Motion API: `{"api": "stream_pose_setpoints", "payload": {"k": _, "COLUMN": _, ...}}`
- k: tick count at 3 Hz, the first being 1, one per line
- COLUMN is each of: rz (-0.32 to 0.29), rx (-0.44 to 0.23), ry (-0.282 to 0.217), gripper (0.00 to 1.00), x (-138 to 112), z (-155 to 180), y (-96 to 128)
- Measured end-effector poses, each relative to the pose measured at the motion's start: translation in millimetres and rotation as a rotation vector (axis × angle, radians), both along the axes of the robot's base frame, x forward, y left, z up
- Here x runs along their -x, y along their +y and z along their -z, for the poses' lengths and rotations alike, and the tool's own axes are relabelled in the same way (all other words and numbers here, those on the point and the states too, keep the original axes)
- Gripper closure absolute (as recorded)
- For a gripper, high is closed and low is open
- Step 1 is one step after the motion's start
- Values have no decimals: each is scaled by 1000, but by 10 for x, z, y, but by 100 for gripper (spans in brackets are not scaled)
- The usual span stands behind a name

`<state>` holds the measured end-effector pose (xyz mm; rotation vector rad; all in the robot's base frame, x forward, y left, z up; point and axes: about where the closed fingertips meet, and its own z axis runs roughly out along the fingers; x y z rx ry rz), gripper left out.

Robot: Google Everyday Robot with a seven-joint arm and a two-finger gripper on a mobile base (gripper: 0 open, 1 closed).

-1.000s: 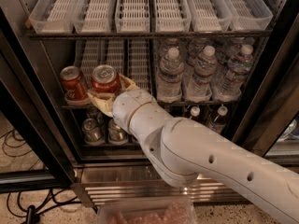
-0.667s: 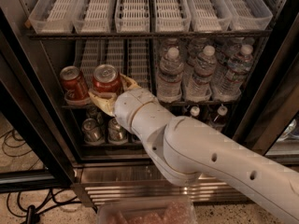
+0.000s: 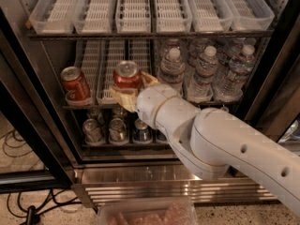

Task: Pick coke can from middle shelf of fridge

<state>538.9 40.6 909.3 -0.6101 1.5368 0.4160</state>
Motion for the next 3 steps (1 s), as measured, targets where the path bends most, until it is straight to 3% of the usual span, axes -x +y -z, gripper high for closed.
{"api": "stream_pose_setpoints", "payload": {"k": 1, "rz": -37, "rx": 10, "ry": 6, "gripper": 100, "x": 57, "z": -4, "y": -43}}
{"api": "stream_pose_setpoints", "payload": {"k": 2, "rz": -110, "rx": 13, "ry": 4, "gripper": 100, "x": 181, "z": 3, "y": 55}}
{"api": "stream_pose_setpoints", "payload": {"k": 3, "rz": -110, "rx": 13, "ry": 4, "gripper": 100, "x": 182, "z": 2, "y": 57}}
